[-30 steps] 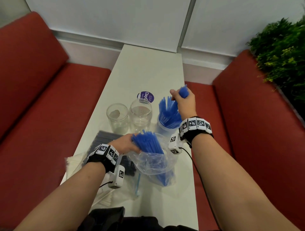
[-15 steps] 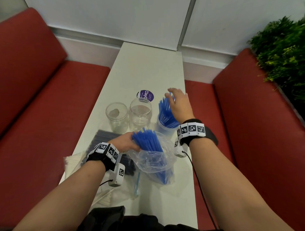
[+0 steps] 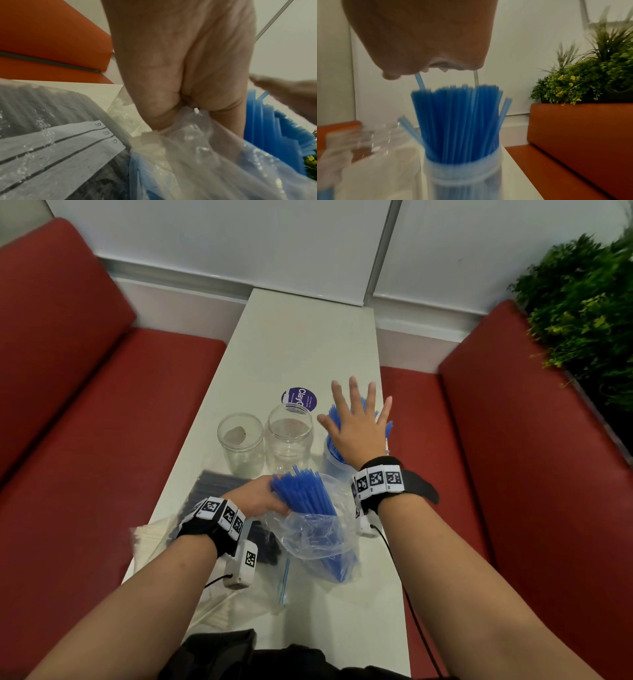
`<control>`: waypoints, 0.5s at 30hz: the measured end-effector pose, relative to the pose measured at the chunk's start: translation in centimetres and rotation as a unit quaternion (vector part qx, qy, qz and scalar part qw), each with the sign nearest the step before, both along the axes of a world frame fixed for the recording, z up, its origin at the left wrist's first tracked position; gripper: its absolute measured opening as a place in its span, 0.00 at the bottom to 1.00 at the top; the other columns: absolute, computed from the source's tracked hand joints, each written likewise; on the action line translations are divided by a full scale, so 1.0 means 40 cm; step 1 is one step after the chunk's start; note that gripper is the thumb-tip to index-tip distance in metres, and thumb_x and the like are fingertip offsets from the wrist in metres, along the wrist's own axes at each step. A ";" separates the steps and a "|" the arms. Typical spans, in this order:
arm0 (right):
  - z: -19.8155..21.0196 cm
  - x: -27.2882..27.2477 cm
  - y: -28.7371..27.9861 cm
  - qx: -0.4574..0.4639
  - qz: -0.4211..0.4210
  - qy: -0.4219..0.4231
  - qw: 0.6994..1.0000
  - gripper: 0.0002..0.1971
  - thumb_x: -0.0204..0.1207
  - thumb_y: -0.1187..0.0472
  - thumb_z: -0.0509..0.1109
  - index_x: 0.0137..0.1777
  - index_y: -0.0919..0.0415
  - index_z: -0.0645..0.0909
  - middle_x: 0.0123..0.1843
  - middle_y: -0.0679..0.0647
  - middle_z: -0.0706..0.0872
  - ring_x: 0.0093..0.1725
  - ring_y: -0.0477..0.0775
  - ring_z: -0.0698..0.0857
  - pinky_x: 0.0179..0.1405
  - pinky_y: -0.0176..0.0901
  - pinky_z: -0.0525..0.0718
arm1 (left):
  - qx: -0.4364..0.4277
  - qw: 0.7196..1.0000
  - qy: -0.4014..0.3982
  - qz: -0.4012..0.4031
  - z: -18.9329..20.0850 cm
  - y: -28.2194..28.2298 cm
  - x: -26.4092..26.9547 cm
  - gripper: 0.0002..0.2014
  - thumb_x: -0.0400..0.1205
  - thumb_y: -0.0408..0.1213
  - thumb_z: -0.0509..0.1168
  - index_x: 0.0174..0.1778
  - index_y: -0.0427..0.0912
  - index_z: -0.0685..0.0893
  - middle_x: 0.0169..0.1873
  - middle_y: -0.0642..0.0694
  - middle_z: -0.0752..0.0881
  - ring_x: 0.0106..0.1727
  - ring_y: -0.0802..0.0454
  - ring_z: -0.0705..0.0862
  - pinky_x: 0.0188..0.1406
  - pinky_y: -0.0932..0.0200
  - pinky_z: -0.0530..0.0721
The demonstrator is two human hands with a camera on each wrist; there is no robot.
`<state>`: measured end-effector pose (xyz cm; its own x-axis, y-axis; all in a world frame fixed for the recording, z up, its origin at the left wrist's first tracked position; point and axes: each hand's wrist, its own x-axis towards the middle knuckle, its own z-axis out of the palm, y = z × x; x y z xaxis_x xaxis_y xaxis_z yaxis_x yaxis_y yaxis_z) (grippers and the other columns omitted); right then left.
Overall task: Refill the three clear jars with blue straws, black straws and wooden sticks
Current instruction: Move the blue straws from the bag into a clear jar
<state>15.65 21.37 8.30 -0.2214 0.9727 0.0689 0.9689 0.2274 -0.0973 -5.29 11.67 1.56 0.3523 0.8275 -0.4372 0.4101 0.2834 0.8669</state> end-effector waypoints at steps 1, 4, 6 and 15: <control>-0.017 -0.001 -0.007 -0.022 -0.007 -0.022 0.999 0.34 0.89 0.36 0.43 0.91 0.45 0.41 0.92 0.51 0.40 0.89 0.65 0.35 0.83 0.77 0.33 | 0.000 1.000 -0.001 0.002 0.002 -0.001 0.001 0.21 0.72 0.23 0.76 0.60 0.43 0.87 0.52 0.45 0.92 0.58 0.49 0.90 0.70 0.42 0.82; -0.030 0.002 -0.010 -0.036 -0.018 -0.026 0.999 0.30 0.93 0.45 0.46 0.91 0.50 0.45 0.92 0.51 0.44 0.90 0.65 0.39 0.83 0.78 0.38 | -0.001 1.000 -0.002 0.001 0.006 -0.007 -0.003 0.21 0.72 0.22 0.76 0.60 0.42 0.87 0.52 0.44 0.92 0.58 0.47 0.89 0.71 0.40 0.81; -0.015 0.001 0.002 -0.025 -0.016 -0.009 1.000 0.30 0.93 0.49 0.49 0.91 0.51 0.46 0.92 0.51 0.44 0.90 0.64 0.39 0.83 0.78 0.37 | -0.004 1.000 -0.001 0.002 0.005 -0.010 -0.005 0.21 0.72 0.23 0.76 0.60 0.43 0.87 0.53 0.43 0.92 0.59 0.45 0.89 0.72 0.38 0.80; -0.024 -0.016 0.009 -0.081 0.002 -0.036 0.996 0.40 0.87 0.33 0.43 0.91 0.58 0.41 0.92 0.55 0.40 0.90 0.62 0.36 0.85 0.71 0.33 | -0.013 1.000 0.005 0.008 0.014 -0.010 -0.005 0.22 0.70 0.25 0.77 0.59 0.46 0.87 0.52 0.45 0.92 0.60 0.46 0.89 0.72 0.36 0.79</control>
